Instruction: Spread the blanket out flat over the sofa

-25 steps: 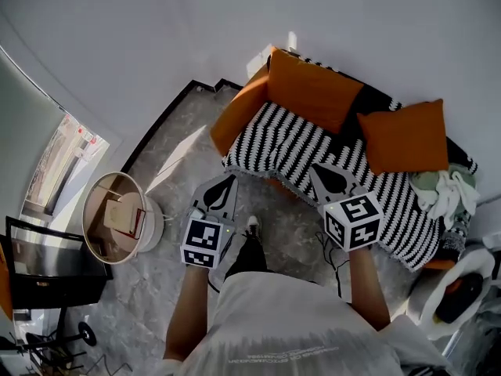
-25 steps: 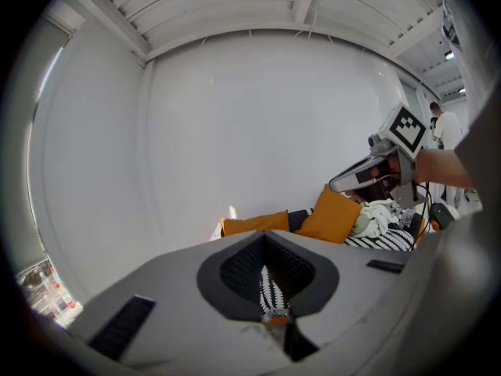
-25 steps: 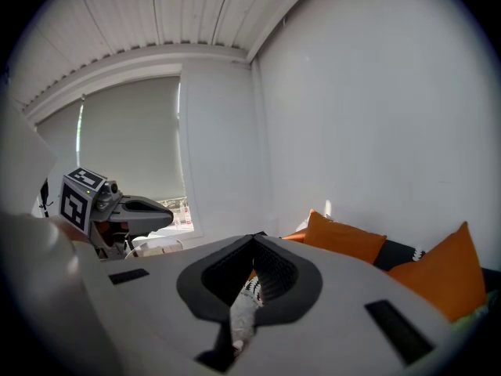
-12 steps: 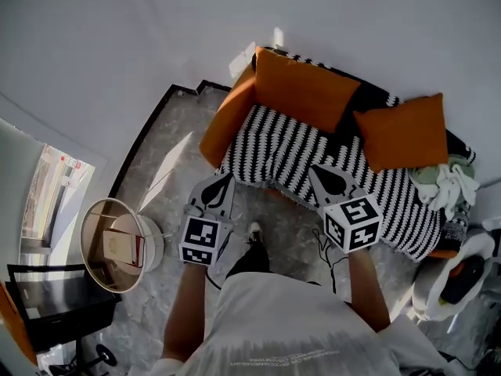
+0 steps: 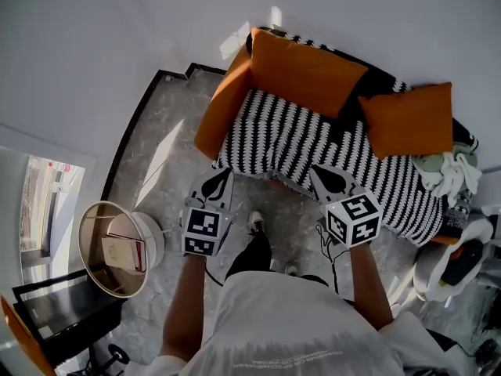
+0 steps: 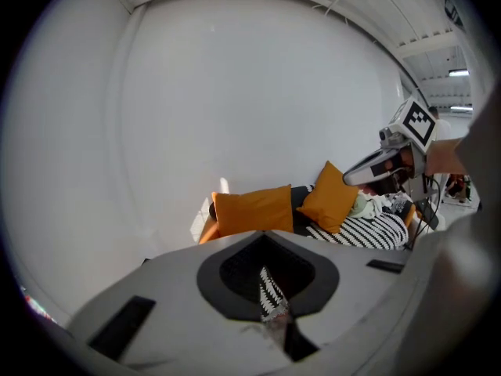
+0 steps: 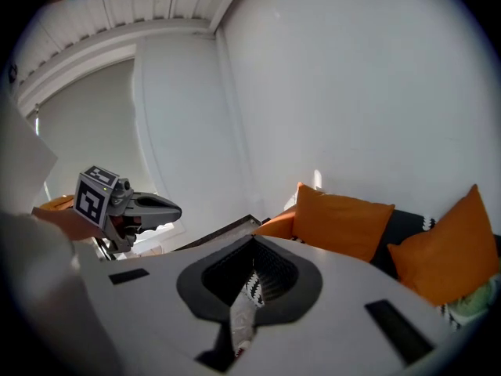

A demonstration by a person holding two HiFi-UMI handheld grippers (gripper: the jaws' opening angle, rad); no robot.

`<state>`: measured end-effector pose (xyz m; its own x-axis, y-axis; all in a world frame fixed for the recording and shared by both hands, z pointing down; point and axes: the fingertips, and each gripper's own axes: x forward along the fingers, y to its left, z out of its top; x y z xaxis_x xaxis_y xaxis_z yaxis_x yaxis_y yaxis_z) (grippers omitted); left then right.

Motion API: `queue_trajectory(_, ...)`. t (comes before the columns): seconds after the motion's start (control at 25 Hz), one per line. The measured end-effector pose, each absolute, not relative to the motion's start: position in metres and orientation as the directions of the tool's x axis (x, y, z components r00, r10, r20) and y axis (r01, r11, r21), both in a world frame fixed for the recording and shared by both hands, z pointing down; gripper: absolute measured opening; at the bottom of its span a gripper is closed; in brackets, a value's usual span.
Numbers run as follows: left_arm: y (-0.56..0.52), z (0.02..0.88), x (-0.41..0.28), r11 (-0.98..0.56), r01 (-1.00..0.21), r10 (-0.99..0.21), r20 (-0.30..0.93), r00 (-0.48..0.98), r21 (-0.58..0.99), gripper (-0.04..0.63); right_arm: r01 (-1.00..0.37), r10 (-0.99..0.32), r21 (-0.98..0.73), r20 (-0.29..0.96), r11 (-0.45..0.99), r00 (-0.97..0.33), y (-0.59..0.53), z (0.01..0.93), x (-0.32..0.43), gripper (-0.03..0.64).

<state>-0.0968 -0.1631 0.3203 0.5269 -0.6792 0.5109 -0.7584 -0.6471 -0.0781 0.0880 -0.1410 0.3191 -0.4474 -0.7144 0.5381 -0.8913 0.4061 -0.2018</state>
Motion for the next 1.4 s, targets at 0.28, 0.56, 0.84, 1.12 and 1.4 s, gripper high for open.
queue_trajectory(0.28, -0.191, 0.347, -0.097, -0.686, -0.727, -0.634, 0.492, 0.597, -0.003, 0.009, -0.916, -0.675, -0.208, 0.624, 0.342, -0.393, -0.153, 0.363, 0.087, 0.000)
queue_trajectory(0.56, -0.205, 0.396, -0.101, -0.703, -0.709, -0.560, 0.571, 0.600, 0.056, 0.014, -0.947, -0.594, -0.265, 0.738, 0.181, -0.320, -0.158, 0.427, 0.107, 0.000)
queue_trajectory(0.84, -0.205, 0.454, -0.097, -0.675, -0.730, -0.499, 0.661, 0.560, 0.109, 0.026, -0.946, -0.523, -0.295, 0.789, 0.136, -0.321, -0.155, 0.476, 0.120, 0.002)
queue_trajectory(1.12, -0.210, 0.507, -0.096, -0.641, -0.756, -0.463, 0.720, 0.516, 0.129, 0.033, -0.937, -0.498, -0.333, 0.799, 0.102, -0.338, -0.169, 0.521, 0.107, 0.055)
queue_trajectory(1.4, -0.222, 0.539, -0.107, -0.577, -0.800, -0.468, 0.737, 0.488, 0.164, 0.051, -0.914, -0.453, -0.403, 0.809, 0.036, -0.375, -0.174, 0.566, 0.088, 0.071)
